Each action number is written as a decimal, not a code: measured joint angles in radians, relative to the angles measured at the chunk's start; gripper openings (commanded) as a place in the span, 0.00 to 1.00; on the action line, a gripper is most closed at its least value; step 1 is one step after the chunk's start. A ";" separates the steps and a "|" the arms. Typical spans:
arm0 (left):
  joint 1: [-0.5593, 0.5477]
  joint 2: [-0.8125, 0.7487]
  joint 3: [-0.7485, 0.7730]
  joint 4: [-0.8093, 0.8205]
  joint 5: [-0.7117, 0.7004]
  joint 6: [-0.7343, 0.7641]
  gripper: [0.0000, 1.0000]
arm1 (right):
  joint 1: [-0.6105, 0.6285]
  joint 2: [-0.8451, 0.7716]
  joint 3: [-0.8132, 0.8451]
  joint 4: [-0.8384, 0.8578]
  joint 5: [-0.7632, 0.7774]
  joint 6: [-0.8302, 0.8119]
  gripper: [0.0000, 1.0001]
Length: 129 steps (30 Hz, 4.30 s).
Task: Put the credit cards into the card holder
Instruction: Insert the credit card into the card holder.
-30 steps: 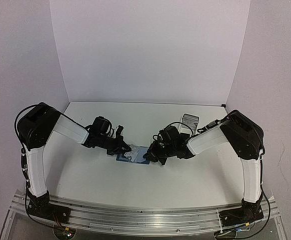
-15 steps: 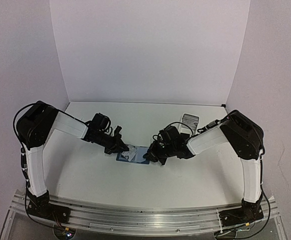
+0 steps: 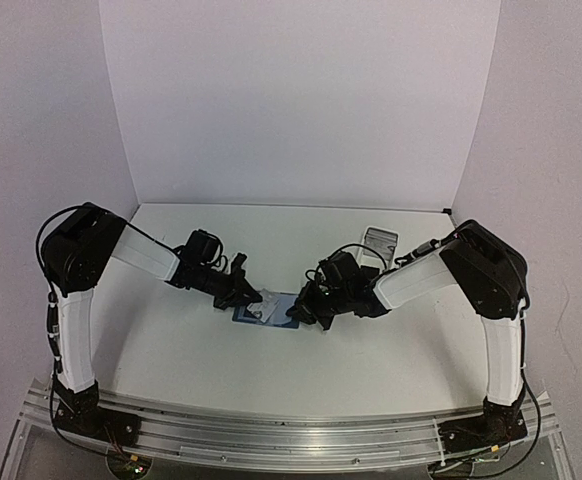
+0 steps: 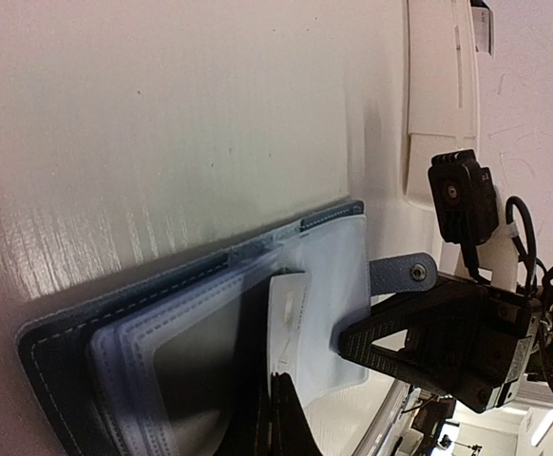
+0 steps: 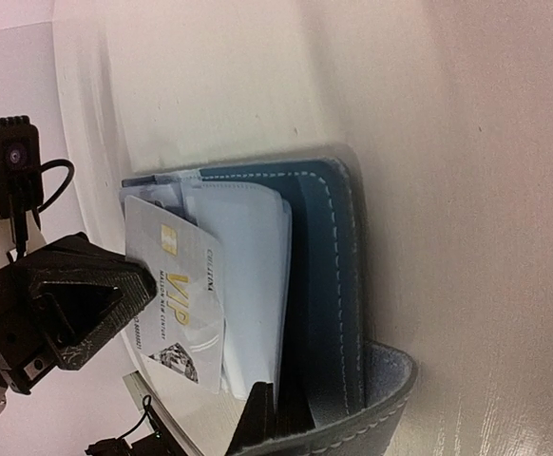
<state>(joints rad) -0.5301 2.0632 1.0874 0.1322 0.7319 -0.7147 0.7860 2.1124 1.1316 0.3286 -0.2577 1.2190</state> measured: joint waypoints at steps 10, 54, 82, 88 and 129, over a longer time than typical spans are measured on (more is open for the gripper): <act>-0.007 0.032 -0.002 0.115 -0.006 0.000 0.00 | -0.002 0.010 0.006 0.006 -0.020 -0.003 0.00; -0.132 0.038 -0.077 0.310 -0.101 -0.197 0.31 | -0.011 0.024 -0.016 0.121 -0.034 0.023 0.18; -0.038 -0.008 0.353 -0.621 -0.109 0.284 0.80 | 0.039 -0.084 0.220 -0.412 0.301 -0.151 0.98; 0.016 -0.104 0.308 -0.620 -0.224 0.279 0.91 | 0.119 0.043 0.612 -0.681 0.458 -0.300 0.98; 0.001 -0.124 0.004 -0.257 -0.177 0.153 0.67 | 0.135 0.330 0.873 -1.046 0.620 -0.525 0.55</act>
<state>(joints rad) -0.5293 1.9388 1.0912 -0.1249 0.5552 -0.5617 0.9207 2.4424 2.0045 -0.7174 0.3622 0.6941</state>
